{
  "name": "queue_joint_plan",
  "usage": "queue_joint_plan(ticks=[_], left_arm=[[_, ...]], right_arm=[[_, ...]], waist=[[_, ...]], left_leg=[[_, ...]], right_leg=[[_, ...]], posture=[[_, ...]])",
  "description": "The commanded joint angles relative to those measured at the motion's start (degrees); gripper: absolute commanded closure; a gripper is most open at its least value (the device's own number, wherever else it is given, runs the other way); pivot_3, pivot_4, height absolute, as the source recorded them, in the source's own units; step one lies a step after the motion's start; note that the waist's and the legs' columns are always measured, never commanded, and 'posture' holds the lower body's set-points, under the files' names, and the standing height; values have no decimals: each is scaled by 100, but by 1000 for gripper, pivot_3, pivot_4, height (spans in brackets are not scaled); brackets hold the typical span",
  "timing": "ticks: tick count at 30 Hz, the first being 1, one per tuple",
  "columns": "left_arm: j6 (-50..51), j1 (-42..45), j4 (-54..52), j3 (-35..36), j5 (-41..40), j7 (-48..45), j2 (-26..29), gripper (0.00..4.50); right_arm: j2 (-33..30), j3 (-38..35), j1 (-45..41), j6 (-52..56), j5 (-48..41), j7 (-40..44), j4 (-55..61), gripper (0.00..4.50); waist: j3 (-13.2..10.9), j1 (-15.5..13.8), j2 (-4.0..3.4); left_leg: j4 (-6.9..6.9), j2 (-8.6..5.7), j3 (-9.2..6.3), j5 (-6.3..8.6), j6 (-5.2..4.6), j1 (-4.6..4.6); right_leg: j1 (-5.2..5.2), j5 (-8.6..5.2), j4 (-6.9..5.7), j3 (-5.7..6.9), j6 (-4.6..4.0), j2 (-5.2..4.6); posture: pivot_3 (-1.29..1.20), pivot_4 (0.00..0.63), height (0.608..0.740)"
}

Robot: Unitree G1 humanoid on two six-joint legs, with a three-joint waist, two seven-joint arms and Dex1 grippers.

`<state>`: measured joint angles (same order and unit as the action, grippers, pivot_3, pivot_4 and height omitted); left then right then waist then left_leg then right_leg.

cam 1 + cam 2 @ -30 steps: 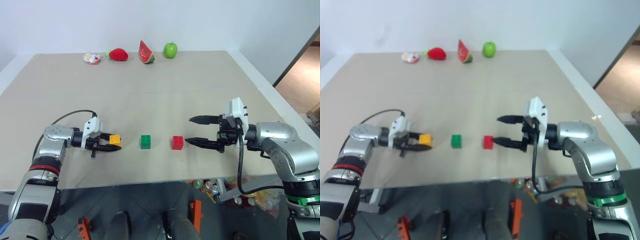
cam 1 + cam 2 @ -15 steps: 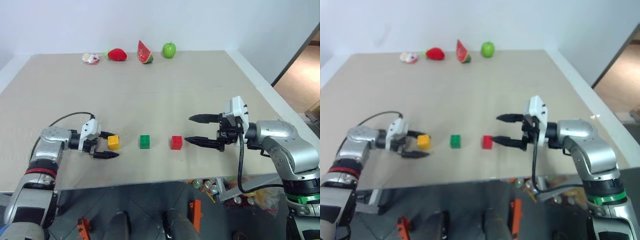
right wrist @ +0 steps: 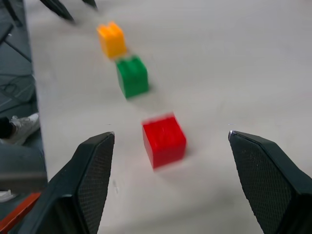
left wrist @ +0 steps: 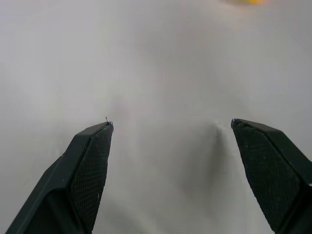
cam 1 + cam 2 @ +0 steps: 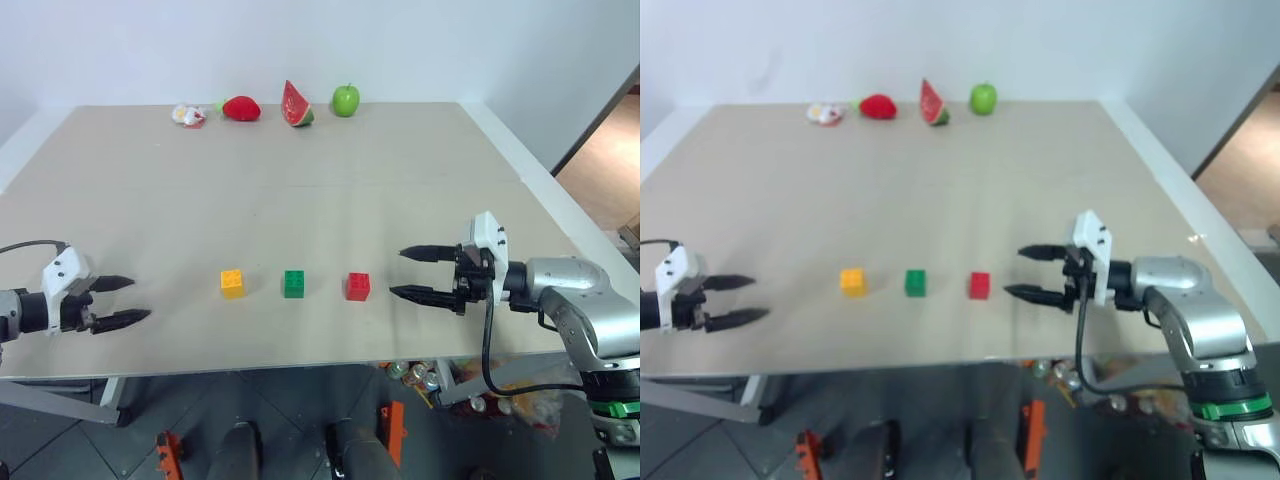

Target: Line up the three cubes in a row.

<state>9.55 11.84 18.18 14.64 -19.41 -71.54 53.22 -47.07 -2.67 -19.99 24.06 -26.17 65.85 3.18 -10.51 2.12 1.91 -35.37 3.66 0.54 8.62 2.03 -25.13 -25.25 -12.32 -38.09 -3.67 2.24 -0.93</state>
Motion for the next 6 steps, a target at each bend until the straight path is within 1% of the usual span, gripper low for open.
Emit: queue_joint_plan(ticks=[1, 3, 6], left_arm=[[872, -166, -1145, 332, -439, 747, -216, 492], [1220, -357, -1615, 385, -629, 996, -387, 492], [1496, -719, -2046, 421, -833, 1023, -448, 492]], right_arm=[[2, -190, 27, -255, 173, -97, -497, 628], [40, -188, -31, -300, 195, -117, -634, 628], [54, -170, -133, -301, 177, -103, -665, 628]], waist=[[-1, -2, -1], [0, 12, 0], [-1, 70, 0]], left_leg=[[-1, -1, 17, 0, 0, 1], [-4, -2, 35, 0, -1, 2], [-2, 1, 39, 0, -1, 8]], right_leg=[[0, 0, 0, 0, 1, -10], [-2, 2, 0, -6, 4, -13], [-3, 2, 0, -17, 8, -2]], posture=[[0, 150, 740], [0, 150, 740], [0, 150, 740]])
